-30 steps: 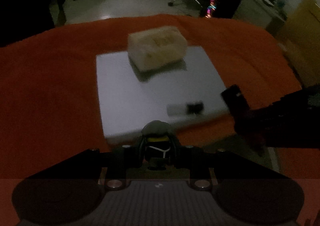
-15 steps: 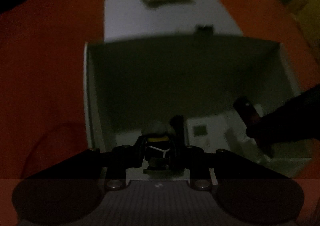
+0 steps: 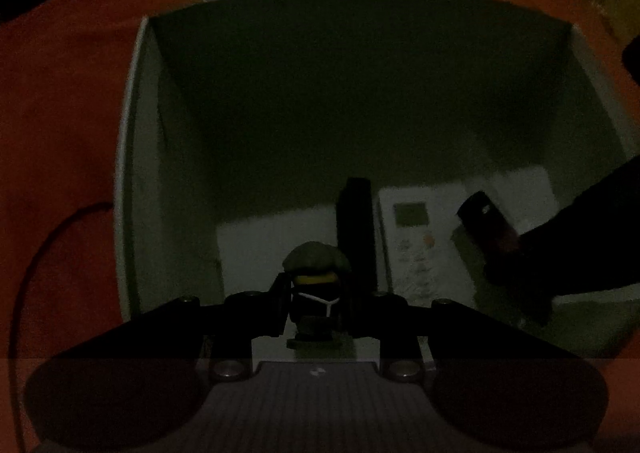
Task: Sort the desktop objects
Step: 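Lower the figurine into the box and open the left gripper while the right releases the cylinder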
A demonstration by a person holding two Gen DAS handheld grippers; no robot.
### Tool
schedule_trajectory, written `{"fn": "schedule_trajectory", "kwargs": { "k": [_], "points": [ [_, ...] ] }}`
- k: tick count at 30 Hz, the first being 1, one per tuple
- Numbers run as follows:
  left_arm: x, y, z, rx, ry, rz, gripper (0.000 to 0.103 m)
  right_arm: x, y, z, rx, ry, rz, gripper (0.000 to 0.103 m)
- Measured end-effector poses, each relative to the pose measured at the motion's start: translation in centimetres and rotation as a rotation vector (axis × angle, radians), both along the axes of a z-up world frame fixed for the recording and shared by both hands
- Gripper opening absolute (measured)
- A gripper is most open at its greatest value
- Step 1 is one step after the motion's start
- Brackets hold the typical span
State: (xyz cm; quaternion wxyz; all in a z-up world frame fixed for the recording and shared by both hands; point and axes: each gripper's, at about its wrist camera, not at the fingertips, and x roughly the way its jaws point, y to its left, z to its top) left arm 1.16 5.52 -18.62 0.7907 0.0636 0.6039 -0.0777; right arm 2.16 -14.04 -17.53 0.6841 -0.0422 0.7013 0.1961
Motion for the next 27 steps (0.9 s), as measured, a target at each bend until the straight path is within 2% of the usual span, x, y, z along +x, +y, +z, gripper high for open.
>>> {"fn": "schedule_trajectory", "kwargs": {
  "k": [9, 15, 20, 27],
  "points": [
    [-1.1, -0.6, -1.5, 0.041, 0.023, -0.035, 0.023, -0.1, 0.6, -0.8, -0.019, -0.002, 0.003, 0.027],
    [-0.9, -0.6, -1.5, 0.044, 0.043, -0.027, 0.023, 0.1, 1.2, -1.2, -0.028, -0.008, 0.001, 0.027],
    [-0.6, -0.7, -2.1, 0.055, 0.098, -0.03, 0.025, 0.0, 1.4, -1.7, -0.038, -0.004, 0.001, 0.028],
    [-0.8, -0.7, -2.0, 0.053, 0.099, -0.04, 0.025, 0.0, 1.1, -1.9, -0.039, 0.004, -0.002, 0.028]
  ]
}}
